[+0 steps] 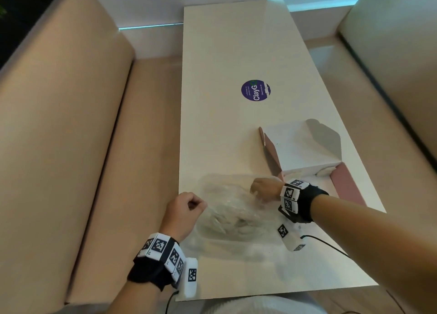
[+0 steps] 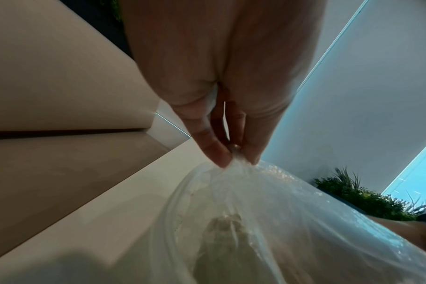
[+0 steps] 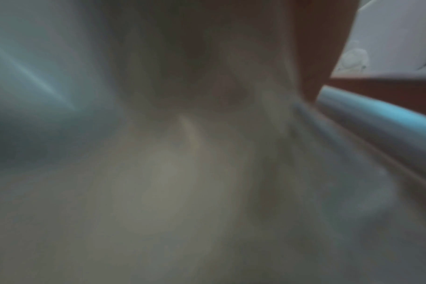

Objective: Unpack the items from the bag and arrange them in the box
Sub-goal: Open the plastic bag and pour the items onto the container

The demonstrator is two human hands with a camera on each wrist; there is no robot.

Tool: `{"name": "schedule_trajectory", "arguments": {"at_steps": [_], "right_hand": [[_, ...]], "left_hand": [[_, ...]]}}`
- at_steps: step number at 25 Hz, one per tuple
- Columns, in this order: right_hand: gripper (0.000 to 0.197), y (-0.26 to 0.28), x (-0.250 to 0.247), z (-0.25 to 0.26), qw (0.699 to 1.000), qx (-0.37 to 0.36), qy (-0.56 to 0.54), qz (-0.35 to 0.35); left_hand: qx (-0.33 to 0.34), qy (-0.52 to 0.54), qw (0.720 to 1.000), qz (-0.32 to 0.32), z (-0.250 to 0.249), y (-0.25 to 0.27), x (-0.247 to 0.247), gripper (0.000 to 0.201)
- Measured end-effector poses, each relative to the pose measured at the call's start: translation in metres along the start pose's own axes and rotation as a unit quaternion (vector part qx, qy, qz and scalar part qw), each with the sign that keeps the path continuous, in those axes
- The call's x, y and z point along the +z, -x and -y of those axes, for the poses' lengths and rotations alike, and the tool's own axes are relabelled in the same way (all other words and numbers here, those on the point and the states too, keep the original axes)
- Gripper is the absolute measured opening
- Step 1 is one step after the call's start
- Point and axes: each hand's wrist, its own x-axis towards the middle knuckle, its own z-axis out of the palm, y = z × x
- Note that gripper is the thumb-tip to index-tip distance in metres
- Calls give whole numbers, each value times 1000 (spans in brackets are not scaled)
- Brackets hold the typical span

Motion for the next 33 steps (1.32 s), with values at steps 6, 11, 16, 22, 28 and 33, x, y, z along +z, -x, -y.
{"name": "schedule_trajectory", "arguments": {"at_steps": [6,11,16,22,28,33], "right_hand": [[38,-6,-13,-6,1000,-4,-22,-10],[16,-3,-36,3,997,-47,-34,-41],[21,8,-62,16,979,-115,-22,-164],[13,39,-96,36,965,-193,-56,-171],[22,70,-136,50,939,-265,15,-219],[17,109,-158,59,880,-323,44,-346]], "left_hand": [[-25,6,1000,13,5,2,3,10],[-61,24,997,-34,2,2,7,25],[-210,65,974,52,8,-1,7,38],[-206,50,973,95,14,-23,6,21],[-187,63,980,31,-2,-61,-8,32],[-23,-3,984,-175,-71,-52,-56,25]]}}
